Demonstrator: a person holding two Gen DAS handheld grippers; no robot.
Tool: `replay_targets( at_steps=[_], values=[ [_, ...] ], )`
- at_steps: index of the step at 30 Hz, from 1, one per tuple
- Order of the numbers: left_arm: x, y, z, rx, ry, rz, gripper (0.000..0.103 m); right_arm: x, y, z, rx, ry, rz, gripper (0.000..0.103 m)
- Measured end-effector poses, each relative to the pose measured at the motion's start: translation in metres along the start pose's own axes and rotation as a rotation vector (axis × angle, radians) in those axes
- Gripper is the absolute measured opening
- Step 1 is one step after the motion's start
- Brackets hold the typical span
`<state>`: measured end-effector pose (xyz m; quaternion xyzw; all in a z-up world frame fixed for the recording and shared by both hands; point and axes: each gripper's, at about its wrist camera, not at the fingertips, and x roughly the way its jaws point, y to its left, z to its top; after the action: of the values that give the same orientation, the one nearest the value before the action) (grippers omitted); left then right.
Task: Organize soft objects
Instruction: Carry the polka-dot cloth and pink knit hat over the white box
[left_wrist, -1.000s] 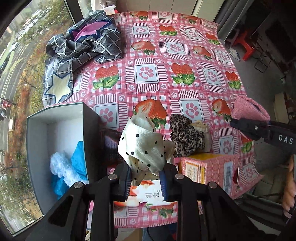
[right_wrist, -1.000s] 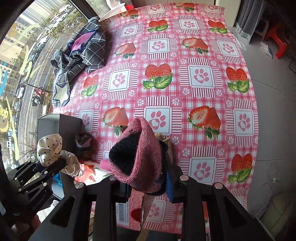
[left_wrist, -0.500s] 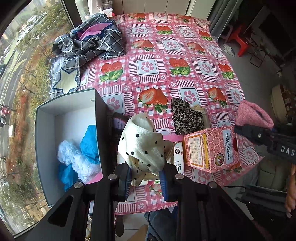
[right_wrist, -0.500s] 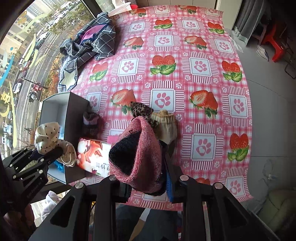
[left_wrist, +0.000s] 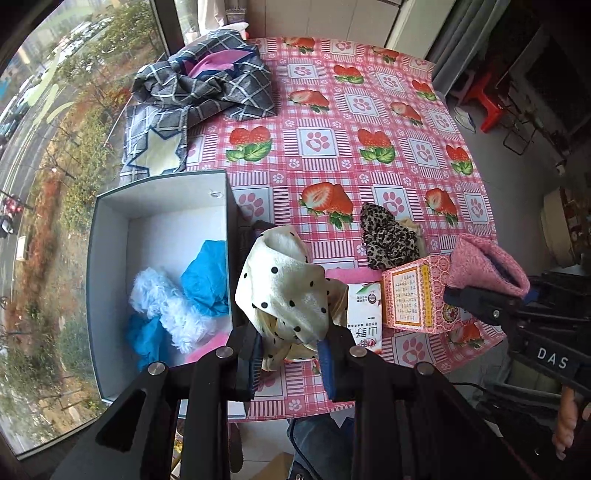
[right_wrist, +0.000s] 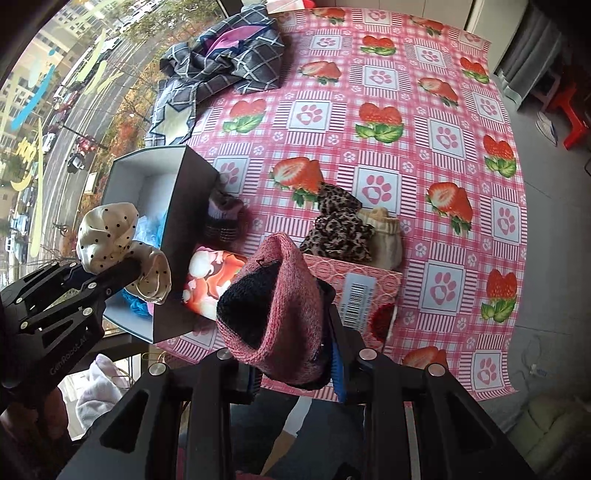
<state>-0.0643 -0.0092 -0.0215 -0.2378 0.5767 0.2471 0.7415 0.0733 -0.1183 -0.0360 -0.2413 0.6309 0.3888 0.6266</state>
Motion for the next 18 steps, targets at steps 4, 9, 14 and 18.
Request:
replay_targets(
  at_steps=[4, 9, 14, 18],
  values=[
    [-0.004, 0.017, -0.006, -0.043, -0.007, 0.004, 0.028, 0.003, 0.017, 0.003, -0.037, 0.007, 0.001, 0.030],
    [-0.008, 0.037, -0.015, -0.091, -0.011, 0.014, 0.028, 0.006, 0.040, 0.006, -0.091, 0.015, 0.002, 0.030],
    [-0.010, 0.055, -0.023, -0.130, -0.013, 0.021, 0.028, 0.012, 0.058, 0.008, -0.128, 0.024, 0.003, 0.030],
    [-0.012, 0.067, -0.028, -0.156, -0.015, 0.023, 0.028, 0.015, 0.070, 0.009, -0.152, 0.030, 0.003, 0.030]
  ],
)
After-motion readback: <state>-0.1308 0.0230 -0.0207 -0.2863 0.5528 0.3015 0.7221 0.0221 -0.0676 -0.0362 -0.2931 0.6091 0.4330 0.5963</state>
